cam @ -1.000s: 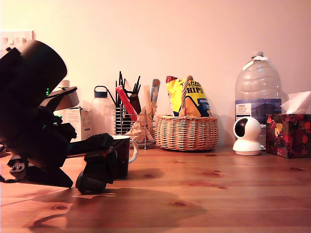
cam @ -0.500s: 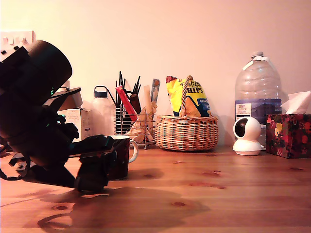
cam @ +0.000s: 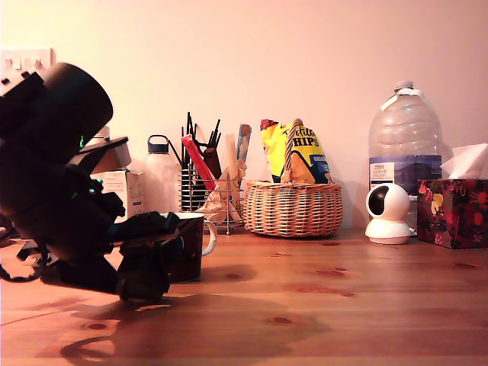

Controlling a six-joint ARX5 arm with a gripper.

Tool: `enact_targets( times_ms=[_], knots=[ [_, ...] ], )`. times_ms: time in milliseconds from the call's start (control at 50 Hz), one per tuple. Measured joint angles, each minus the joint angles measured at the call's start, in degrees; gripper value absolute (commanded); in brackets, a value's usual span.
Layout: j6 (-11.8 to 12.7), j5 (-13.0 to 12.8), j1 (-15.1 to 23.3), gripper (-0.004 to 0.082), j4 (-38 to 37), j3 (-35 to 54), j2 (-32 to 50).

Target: Pick up the coffee capsules from the table one by one and drop them inside the nearest coffee cup

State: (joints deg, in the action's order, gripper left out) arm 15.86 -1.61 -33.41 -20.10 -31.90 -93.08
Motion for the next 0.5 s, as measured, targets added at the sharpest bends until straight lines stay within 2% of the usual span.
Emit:
enact_targets(
  times_ms=[160, 180, 220, 240, 300, 500],
  knots=[
    [-1.86, 0.07, 0.00, 0.0406, 3.41, 0.00, 4.42],
    [-2.82, 0.07, 0.00, 0.0406, 3.85, 0.00, 5.03],
    [-2.84, 0.07, 0.00, 0.0406, 4.63, 0.00, 6.03],
    [-4.02, 0.04, 0.00, 0.0406, 5.07, 0.00, 6.54],
    [-4.85, 0.04, 0.00, 0.0406, 6.21, 0.00, 8.11],
    [-5.57, 0.04, 0.02, 0.0406, 8.20, 0.00, 12.87]
  ],
)
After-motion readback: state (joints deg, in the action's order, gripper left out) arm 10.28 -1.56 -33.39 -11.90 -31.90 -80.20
